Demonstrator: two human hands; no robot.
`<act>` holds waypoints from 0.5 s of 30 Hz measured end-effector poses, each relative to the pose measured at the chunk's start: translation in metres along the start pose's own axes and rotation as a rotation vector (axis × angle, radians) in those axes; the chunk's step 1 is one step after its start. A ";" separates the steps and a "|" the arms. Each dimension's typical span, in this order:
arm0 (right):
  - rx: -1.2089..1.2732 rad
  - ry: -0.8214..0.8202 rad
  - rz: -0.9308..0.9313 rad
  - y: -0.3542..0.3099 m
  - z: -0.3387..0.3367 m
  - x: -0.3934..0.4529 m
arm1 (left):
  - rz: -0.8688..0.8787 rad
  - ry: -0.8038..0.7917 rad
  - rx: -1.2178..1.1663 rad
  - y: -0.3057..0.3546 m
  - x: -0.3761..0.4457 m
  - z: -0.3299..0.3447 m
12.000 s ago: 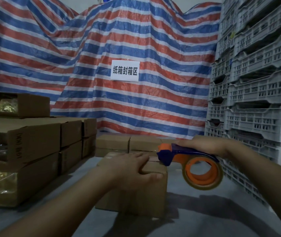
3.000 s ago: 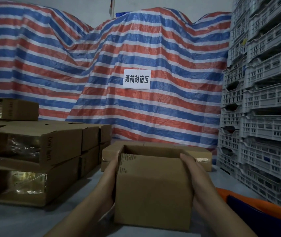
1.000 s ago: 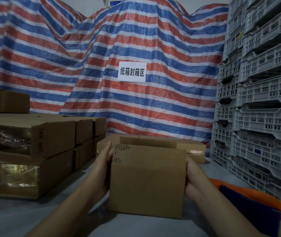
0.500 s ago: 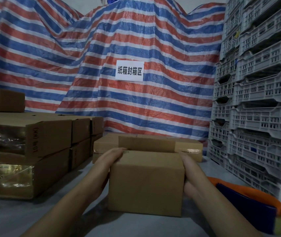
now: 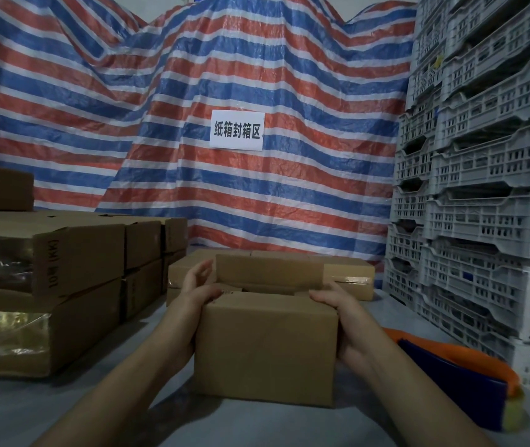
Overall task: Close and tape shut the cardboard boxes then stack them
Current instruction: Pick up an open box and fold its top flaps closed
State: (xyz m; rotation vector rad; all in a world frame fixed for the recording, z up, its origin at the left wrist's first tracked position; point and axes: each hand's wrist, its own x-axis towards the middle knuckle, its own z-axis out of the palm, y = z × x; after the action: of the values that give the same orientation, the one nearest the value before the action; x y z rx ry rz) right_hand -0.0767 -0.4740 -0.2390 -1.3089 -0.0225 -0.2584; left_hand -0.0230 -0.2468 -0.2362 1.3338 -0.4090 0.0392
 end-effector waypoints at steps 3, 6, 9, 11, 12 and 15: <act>0.025 -0.032 -0.034 -0.003 0.001 -0.001 | 0.072 -0.054 -0.022 0.000 0.004 -0.002; 0.044 -0.020 -0.058 -0.003 0.002 -0.001 | 0.120 0.027 0.078 0.001 0.001 -0.001; 0.053 0.001 -0.086 -0.002 0.002 0.001 | 0.114 0.066 0.201 0.000 -0.004 0.000; 0.033 -0.005 -0.095 0.000 0.002 0.000 | 0.096 0.090 0.233 0.001 -0.004 0.002; 0.007 -0.001 -0.094 0.000 0.003 0.000 | 0.089 0.101 0.237 0.002 -0.004 0.002; -0.102 0.040 -0.092 0.003 0.002 0.000 | 0.093 0.106 0.257 0.003 -0.002 0.002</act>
State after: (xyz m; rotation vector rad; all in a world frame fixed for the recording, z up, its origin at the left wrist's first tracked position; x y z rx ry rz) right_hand -0.0754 -0.4713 -0.2413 -1.4061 -0.0362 -0.3678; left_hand -0.0265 -0.2478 -0.2339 1.5571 -0.3846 0.2463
